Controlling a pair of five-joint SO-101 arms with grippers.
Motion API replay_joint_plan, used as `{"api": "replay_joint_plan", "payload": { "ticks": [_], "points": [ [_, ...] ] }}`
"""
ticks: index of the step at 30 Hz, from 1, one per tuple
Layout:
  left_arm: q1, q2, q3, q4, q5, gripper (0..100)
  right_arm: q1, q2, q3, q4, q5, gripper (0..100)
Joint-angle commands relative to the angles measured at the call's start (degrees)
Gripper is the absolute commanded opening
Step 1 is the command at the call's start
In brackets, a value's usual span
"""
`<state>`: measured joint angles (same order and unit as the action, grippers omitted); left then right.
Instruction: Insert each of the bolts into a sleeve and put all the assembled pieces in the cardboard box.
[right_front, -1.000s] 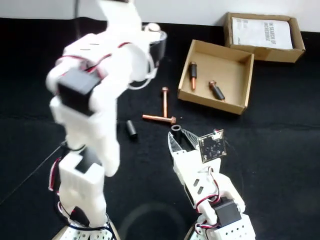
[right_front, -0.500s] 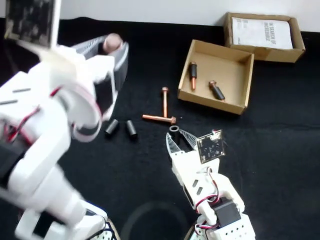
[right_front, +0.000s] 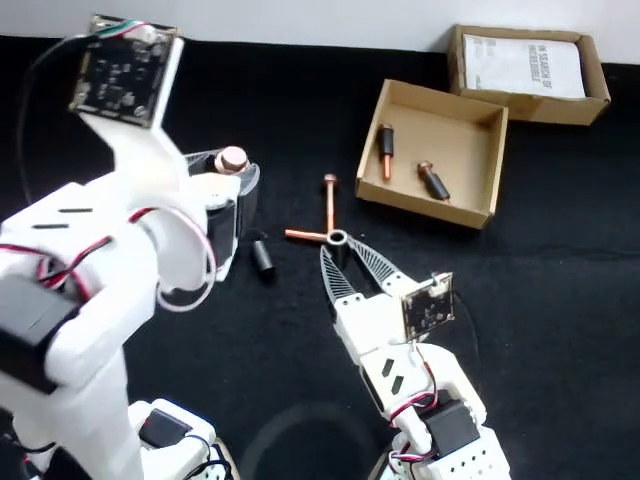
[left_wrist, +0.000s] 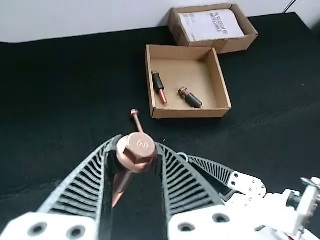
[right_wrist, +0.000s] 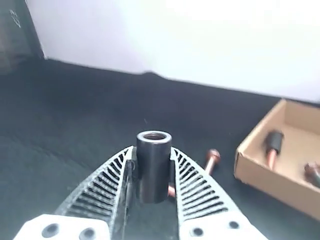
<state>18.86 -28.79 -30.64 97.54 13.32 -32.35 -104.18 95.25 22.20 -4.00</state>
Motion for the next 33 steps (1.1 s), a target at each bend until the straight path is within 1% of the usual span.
{"api": "replay_joint_plan", "payload": {
  "ticks": [1,4,8,10,14,17,19,22,28,33],
  "points": [
    [-0.9,-1.3,3.6,-4.2,3.9,1,-0.6,-0.7,0.8,-4.2,0.0,0.7],
    [-3.8,-3.6,10.2,-11.9,9.8,1,-0.5,-0.7,0.8,-6.5,0.0,0.7],
    [-5.0,-11.4,25.5,-27.6,12.6,1,-0.5,-0.7,1.5,-6.7,-0.3,0.7],
    [-4.4,-16.9,36.6,-36.6,12.5,1,-0.5,-0.8,2.6,-6.8,-0.3,0.7],
    [-0.7,-28.6,58.2,-54.2,11.8,1,-0.4,-0.8,3.5,-6.8,-0.3,0.7],
    [0.9,-33.5,68.0,-67.0,7.4,1,-0.5,-0.8,3.6,-6.8,-0.3,0.7],
    [2.3,-33.5,70.9,-72.9,6.4,1,-0.5,-0.8,3.6,-6.8,-0.3,0.7],
    [5.1,-32.1,73.6,-76.9,6.4,1,-0.5,-0.7,4.5,-6.8,-0.3,0.7],
    [9.9,-27.7,74.1,-77.0,6.6,1,-0.5,-0.7,4.9,-6.8,-0.3,0.7],
    [11.2,-27.3,73.8,-76.9,6.7,1,-0.6,-0.7,4.9,-6.8,-0.3,0.7]
  ]
}}
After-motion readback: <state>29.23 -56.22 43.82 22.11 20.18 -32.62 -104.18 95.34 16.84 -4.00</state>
